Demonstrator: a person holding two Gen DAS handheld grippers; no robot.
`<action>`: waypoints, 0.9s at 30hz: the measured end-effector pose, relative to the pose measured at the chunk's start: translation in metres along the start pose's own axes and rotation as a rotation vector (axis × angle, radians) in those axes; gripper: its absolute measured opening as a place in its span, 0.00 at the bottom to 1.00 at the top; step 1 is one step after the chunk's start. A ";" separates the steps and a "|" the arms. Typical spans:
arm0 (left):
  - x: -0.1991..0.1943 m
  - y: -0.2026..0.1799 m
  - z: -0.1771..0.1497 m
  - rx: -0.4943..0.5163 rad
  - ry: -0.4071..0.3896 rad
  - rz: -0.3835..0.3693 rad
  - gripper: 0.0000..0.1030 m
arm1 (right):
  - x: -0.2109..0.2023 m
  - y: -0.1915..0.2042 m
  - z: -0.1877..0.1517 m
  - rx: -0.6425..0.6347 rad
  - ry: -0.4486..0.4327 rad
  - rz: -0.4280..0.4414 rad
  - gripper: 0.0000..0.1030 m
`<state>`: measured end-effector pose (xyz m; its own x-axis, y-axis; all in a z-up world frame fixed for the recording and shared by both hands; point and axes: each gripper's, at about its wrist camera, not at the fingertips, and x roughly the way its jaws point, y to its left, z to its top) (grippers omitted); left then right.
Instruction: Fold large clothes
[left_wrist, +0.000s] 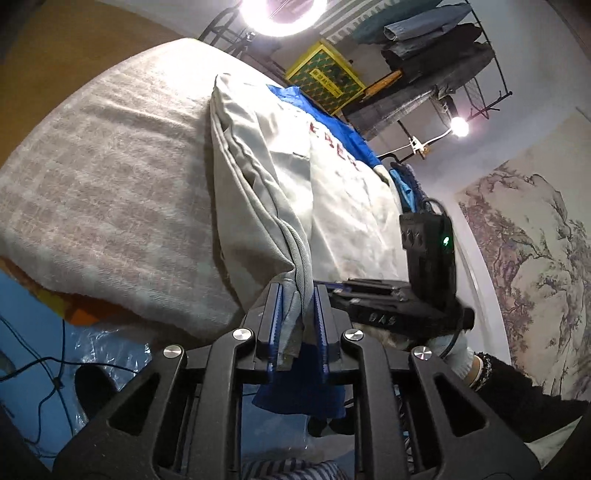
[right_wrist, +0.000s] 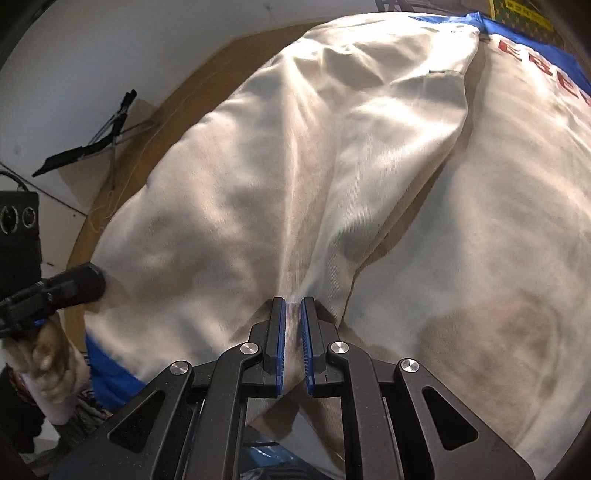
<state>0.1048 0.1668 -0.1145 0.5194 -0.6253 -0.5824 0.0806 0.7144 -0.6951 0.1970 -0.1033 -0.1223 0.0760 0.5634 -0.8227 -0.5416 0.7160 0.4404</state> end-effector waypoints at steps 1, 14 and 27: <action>0.000 0.000 0.000 -0.002 -0.003 -0.009 0.14 | -0.007 0.001 0.006 -0.006 -0.028 -0.001 0.09; 0.027 0.046 -0.005 -0.178 0.039 -0.005 0.52 | 0.044 0.010 0.032 -0.039 0.050 -0.025 0.07; 0.023 -0.006 0.004 0.034 0.000 0.033 0.13 | 0.019 0.003 0.125 0.020 -0.043 -0.010 0.39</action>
<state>0.1198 0.1490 -0.1222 0.5226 -0.6012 -0.6046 0.0926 0.7449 -0.6607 0.3016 -0.0387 -0.0918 0.1178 0.5730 -0.8110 -0.5240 0.7296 0.4394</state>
